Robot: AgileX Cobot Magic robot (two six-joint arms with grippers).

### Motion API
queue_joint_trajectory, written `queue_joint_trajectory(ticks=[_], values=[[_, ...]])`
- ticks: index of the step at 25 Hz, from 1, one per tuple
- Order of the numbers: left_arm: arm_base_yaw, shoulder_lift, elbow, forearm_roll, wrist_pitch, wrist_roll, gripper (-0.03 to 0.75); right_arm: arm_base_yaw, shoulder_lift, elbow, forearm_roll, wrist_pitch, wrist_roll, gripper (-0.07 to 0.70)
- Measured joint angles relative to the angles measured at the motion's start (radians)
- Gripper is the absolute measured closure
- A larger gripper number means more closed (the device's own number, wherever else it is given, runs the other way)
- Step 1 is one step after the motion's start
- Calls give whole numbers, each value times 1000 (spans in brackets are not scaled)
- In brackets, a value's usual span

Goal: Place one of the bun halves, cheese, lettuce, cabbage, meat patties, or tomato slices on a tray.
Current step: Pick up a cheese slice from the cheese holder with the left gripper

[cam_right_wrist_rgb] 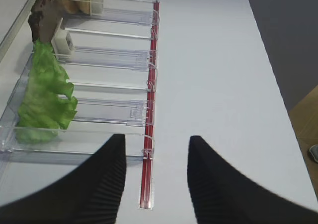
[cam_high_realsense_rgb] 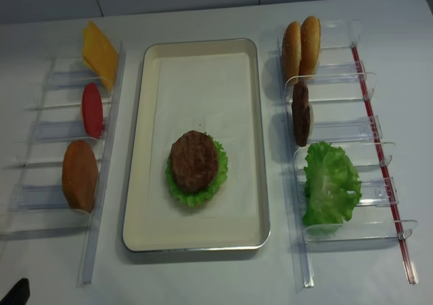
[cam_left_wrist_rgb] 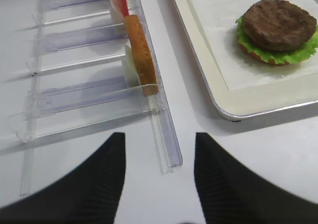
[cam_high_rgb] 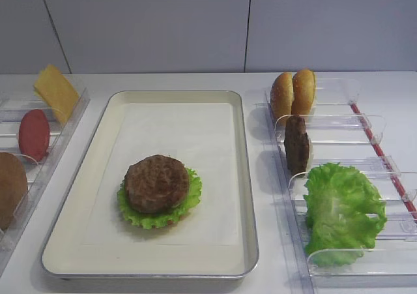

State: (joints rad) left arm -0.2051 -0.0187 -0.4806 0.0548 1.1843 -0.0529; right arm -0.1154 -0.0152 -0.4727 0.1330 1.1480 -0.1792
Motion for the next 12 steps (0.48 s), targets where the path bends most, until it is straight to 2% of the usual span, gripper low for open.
queue_joint_trajectory(ticks=[12], values=[[0,0,-19,5,-13,-9,413,-2,0,0,0,0,0,302]])
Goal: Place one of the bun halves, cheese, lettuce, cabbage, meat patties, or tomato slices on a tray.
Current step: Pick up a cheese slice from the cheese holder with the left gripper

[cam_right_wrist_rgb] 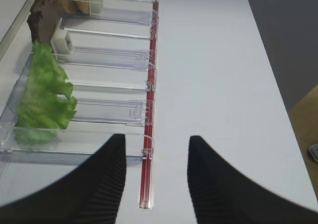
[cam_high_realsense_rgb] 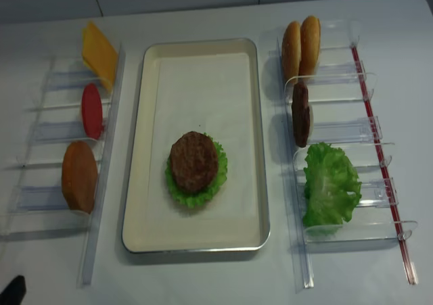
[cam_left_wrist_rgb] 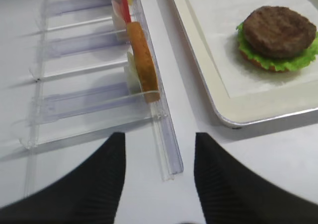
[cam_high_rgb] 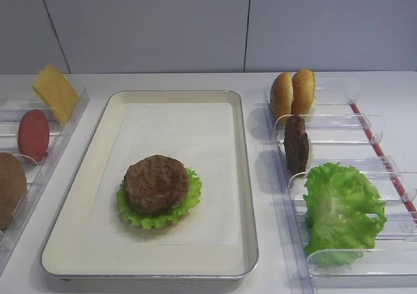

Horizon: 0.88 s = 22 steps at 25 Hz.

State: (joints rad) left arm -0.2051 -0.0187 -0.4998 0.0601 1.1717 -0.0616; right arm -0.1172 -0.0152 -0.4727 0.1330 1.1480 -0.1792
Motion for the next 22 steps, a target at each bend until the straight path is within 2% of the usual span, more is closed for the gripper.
queue_joint_trajectory(ticks=[4,12,19,22], values=[[0,114,-61,3,-10,-40,413,0,0,0,0,0,0,302],[0,579,-228,15,-13,-75,413,0,0,0,0,0,5,302],[0,947,-401,106,-55,-83,413,0,0,0,0,-2,4,302],[33,1072,-487,115,-66,-82,413,0,0,0,0,-2,4,302]])
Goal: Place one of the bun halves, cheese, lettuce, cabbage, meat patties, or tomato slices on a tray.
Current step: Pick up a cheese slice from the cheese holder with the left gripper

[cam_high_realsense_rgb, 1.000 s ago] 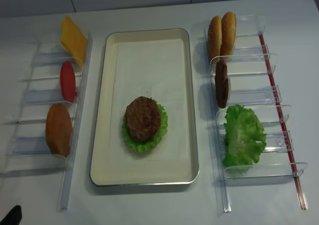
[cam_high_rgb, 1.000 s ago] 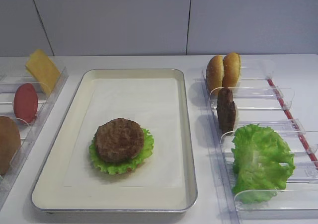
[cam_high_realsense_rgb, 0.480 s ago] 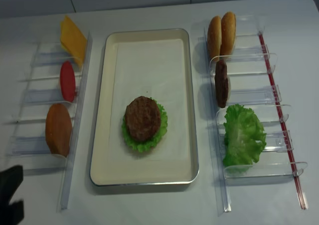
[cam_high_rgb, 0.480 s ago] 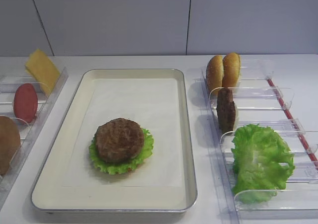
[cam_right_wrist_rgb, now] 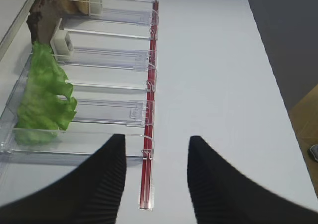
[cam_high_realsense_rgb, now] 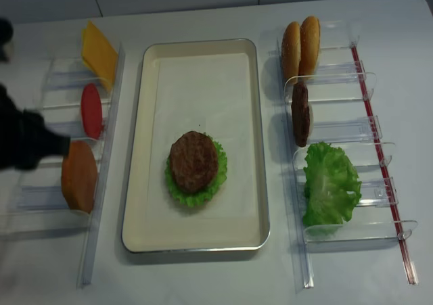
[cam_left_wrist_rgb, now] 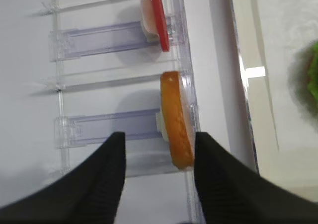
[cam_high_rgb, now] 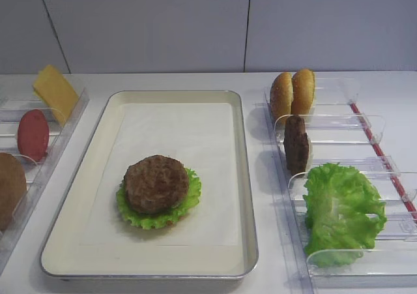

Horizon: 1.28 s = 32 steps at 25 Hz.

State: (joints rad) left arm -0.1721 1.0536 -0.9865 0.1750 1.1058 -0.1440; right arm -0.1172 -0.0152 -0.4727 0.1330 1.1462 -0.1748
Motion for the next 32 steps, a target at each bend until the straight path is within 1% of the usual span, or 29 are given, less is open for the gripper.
queue_joint_trajectory(ticks=[4,8,10,14,21,26,32], values=[[78,149,-124,-17,-4,48,413,0,0,0,0,0,0,302],[139,296,-249,-102,-11,100,413,0,0,0,0,0,0,302],[149,364,-306,-132,-12,118,413,0,0,0,0,0,0,302],[156,494,-412,-146,-14,133,413,0,0,0,0,0,0,302],[175,677,-561,-154,-17,137,413,0,0,0,0,0,0,302],[182,777,-636,-168,-48,158,413,0,0,0,0,0,0,302],[182,845,-648,-192,-144,170,413,0,0,0,0,0,0,302]])
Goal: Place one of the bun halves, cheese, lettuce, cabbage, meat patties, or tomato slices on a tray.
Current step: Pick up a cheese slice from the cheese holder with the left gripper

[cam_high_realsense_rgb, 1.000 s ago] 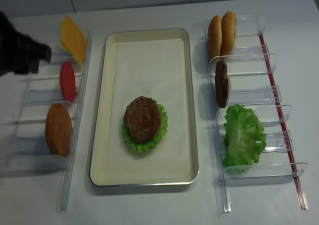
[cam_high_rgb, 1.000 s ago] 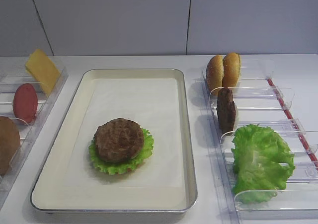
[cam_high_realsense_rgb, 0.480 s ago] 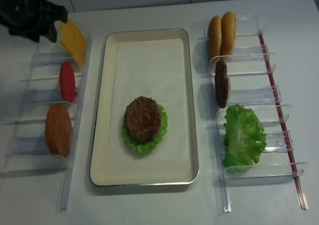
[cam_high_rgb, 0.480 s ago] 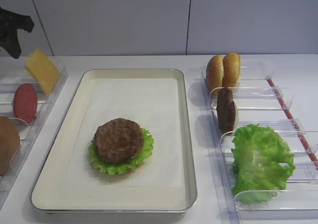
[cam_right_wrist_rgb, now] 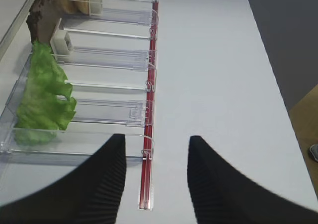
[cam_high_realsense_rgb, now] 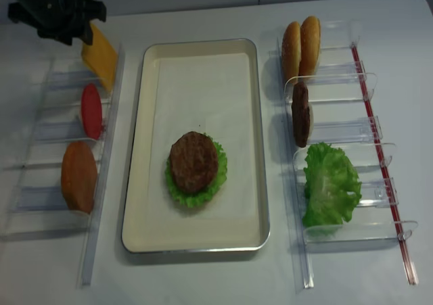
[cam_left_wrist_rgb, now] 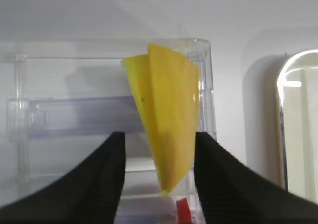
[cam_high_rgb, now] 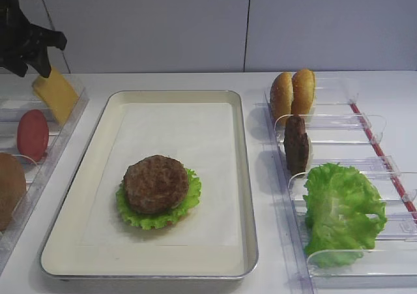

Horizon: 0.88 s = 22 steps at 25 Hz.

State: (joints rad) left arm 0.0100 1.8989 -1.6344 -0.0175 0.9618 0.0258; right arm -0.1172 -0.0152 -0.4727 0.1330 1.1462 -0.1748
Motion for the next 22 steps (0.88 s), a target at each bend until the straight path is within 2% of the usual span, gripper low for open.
queue_joint_trajectory(ticks=[6,15,17,22], values=[[0,19,0,-28,-67,27,413,0,0,0,0,0,0,302],[0,50,0,-58,-77,58,418,0,0,0,0,0,-4,302],[0,50,0,-58,-79,60,444,0,0,0,0,0,-4,302],[0,50,0,-58,-82,61,578,0,0,0,0,2,-4,302]])
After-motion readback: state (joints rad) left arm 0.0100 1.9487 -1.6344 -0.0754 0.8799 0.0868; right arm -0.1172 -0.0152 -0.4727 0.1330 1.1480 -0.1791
